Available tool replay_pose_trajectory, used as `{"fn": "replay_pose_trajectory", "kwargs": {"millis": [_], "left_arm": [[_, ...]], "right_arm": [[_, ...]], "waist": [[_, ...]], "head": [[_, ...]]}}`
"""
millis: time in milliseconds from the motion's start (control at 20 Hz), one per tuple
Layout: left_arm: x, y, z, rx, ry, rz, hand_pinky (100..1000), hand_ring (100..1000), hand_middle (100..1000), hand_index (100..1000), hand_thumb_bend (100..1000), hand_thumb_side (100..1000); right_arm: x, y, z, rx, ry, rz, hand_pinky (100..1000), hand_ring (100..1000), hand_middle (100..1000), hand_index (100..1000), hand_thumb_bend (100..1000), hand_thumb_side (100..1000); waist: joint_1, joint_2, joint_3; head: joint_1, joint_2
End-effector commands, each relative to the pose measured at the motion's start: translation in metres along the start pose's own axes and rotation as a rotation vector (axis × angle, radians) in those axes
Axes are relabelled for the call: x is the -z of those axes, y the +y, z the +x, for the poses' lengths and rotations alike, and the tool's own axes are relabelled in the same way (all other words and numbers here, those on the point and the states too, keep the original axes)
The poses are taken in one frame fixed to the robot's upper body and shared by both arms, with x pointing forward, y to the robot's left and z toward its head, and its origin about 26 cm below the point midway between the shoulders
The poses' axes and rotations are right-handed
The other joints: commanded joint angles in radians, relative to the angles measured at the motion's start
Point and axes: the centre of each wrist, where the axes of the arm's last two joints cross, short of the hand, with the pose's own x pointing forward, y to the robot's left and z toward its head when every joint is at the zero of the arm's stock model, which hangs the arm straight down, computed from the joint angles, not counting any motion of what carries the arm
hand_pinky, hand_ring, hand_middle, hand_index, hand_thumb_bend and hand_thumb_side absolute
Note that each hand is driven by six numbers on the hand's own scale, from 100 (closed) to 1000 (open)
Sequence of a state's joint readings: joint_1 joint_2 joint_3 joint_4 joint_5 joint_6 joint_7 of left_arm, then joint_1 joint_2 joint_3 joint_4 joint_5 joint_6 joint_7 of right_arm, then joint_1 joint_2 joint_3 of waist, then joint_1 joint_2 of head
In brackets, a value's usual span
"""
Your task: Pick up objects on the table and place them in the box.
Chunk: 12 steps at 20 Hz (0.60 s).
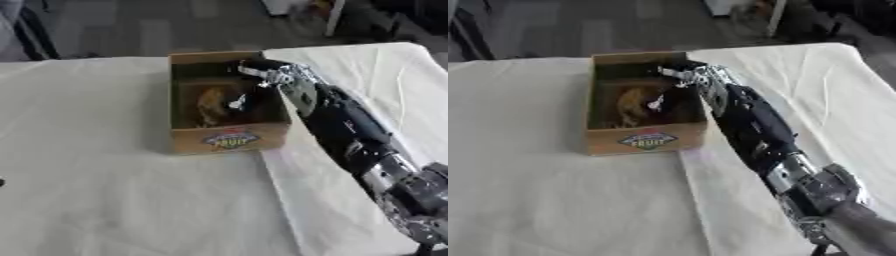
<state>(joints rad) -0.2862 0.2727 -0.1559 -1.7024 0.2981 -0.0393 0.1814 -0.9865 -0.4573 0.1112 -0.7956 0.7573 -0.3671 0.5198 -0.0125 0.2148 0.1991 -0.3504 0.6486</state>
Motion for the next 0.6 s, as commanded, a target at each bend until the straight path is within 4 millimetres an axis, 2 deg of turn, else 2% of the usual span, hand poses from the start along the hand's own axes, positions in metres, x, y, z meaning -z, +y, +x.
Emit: {"fn": "replay_pose_trajectory", "kwargs": {"millis": [50, 300, 600], "left_arm": [[0.003, 0.003, 0.007, 0.016, -0.027, -0.005, 540, 587, 502, 503, 249, 523], [0.002, 0.006, 0.006, 0.026, -0.025, 0.006, 539, 587, 502, 503, 251, 523], [0.000, 0.014, 0.004, 0.043, -0.020, 0.034, 539, 588, 502, 503, 251, 522]], "right_arm": [[-0.013, -0.038, 0.008, -0.018, -0.029, 0.013, 820, 921, 938, 951, 484, 444], [-0.031, -0.067, 0.018, -0.068, -0.057, -0.032, 798, 899, 903, 927, 400, 393], [-0.066, -0.089, 0.023, -0.149, -0.131, -0.200, 730, 847, 845, 887, 301, 257]], "waist": [[-0.001, -0.024, -0.001], [-0.009, -0.030, -0.010], [-0.020, -0.039, -0.052]], "head": [[0.006, -0.010], [0.019, -0.009], [0.054, -0.005]]}}
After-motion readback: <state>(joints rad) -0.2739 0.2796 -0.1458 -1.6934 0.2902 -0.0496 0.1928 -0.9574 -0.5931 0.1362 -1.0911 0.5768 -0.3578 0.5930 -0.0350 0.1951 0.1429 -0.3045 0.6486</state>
